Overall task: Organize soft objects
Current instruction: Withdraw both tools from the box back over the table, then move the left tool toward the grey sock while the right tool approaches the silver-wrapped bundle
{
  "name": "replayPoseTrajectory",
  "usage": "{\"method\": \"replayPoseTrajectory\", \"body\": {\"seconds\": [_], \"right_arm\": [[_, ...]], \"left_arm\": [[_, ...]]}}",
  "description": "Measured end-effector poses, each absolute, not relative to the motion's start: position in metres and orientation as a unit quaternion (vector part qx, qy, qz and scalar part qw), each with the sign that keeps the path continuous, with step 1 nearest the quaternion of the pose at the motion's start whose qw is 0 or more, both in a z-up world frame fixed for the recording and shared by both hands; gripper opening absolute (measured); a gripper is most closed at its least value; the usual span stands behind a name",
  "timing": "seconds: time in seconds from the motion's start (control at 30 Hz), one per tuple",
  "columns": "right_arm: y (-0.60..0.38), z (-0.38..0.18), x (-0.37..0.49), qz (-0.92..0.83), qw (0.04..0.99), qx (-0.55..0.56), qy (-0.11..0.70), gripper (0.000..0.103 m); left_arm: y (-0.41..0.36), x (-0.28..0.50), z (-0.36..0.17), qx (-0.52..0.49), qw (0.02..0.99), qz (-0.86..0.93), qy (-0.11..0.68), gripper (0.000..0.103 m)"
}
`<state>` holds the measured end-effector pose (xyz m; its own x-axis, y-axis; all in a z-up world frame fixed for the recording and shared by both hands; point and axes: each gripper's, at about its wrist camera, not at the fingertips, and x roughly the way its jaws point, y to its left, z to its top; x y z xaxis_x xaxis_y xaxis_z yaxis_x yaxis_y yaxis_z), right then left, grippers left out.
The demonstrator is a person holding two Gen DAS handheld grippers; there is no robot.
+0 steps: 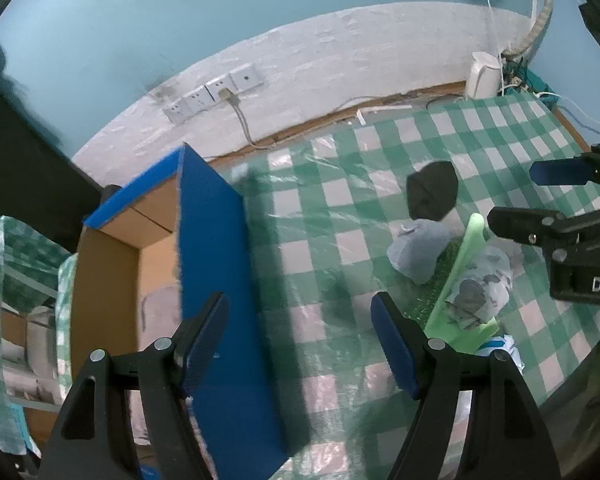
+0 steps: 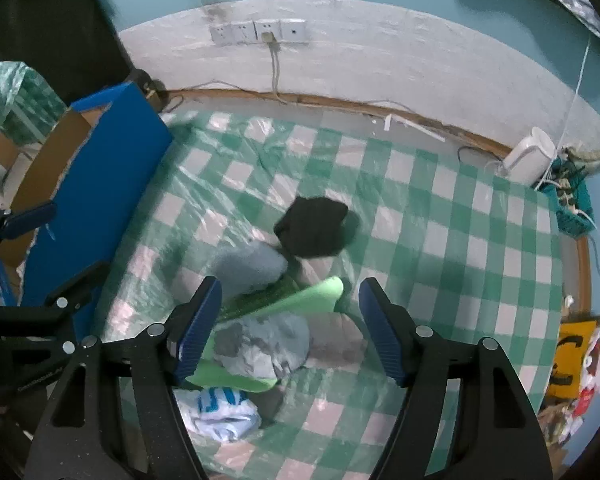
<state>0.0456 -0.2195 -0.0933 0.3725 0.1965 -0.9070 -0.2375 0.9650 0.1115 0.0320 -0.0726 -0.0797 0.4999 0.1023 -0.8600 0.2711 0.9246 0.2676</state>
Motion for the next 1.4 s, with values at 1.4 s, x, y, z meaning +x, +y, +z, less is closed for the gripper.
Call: {"method": "replayPoseTrajectory", "body": {"seconds": [1.4], "right_arm": [[-0.286,-0.154,0.021,0.028,0.773,-0.043,0.632,0.075]], "left_arm": [[-0.122,0.048,-0.131,0.229,0.805,-0.075,0.543,0.079]]}}
